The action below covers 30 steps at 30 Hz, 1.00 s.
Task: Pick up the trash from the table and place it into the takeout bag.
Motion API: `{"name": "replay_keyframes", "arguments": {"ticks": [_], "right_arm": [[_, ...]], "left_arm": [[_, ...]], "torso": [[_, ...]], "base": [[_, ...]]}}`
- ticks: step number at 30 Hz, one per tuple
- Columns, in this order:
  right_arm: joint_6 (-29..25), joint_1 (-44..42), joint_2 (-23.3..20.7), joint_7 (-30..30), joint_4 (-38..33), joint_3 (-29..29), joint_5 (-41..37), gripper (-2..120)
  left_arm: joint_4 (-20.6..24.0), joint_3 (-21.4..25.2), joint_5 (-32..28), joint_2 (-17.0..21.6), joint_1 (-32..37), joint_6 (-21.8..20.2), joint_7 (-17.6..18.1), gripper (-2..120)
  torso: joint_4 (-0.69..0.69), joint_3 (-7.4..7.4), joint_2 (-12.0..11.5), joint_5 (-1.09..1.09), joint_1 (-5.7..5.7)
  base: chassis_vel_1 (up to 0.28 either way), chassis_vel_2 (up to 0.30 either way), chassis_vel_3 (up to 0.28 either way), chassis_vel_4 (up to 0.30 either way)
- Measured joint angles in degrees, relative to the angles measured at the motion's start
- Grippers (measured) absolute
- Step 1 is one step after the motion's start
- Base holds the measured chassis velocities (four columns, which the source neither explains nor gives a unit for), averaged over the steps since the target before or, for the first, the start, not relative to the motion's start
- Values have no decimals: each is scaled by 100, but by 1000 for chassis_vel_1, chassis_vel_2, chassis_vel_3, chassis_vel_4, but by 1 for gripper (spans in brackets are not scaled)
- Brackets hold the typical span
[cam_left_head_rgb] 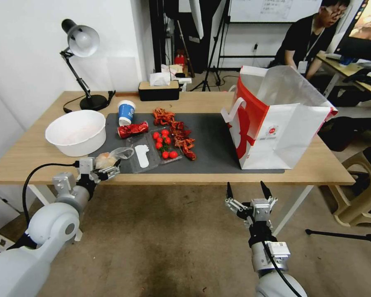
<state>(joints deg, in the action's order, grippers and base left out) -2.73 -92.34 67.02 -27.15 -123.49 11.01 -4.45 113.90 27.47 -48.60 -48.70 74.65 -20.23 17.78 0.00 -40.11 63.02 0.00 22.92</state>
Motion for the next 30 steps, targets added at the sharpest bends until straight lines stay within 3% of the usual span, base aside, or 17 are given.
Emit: {"name": "replay_keyframes", "arguments": {"ticks": [8,10,12,14,21,22,30], "right_arm": [[15,96,-25,-23,41,-12,-44,100],[25,103,-30,-30,47,-13,-50,100],[25,103,-30,-31,48,-13,-50,100],[26,97,-24,-35,50,-14,-51,100],[26,96,-9,-37,42,-16,-51,100],[26,93,-6,-37,34,-15,-51,100],[25,35,9,-40,2,-9,-49,100]], "left_arm": [[-79,-49,29,-81,-4,-88,68,94],[-96,-62,-12,-87,-41,-90,106,81],[-98,-62,-22,-85,-46,-90,110,81],[-101,-62,-65,-63,-59,-80,132,68],[-80,-55,-92,-51,-43,26,156,47],[-23,-52,-92,-51,-29,91,140,38],[314,-78,-102,42,-73,404,-34,16]], "torso": [[0,1,0,0,0],[0,1,0,0,0],[0,1,0,0,0],[0,1,0,0,0],[0,1,0,0,0],[1,1,0,0,0],[0,1,0,0,0]], "base": [[0,0,0,0],[0,0,0,0],[0,0,0,0],[0,0,0,0],[0,0,0,0],[0,0,0,0],[0,0,0,0]]}}
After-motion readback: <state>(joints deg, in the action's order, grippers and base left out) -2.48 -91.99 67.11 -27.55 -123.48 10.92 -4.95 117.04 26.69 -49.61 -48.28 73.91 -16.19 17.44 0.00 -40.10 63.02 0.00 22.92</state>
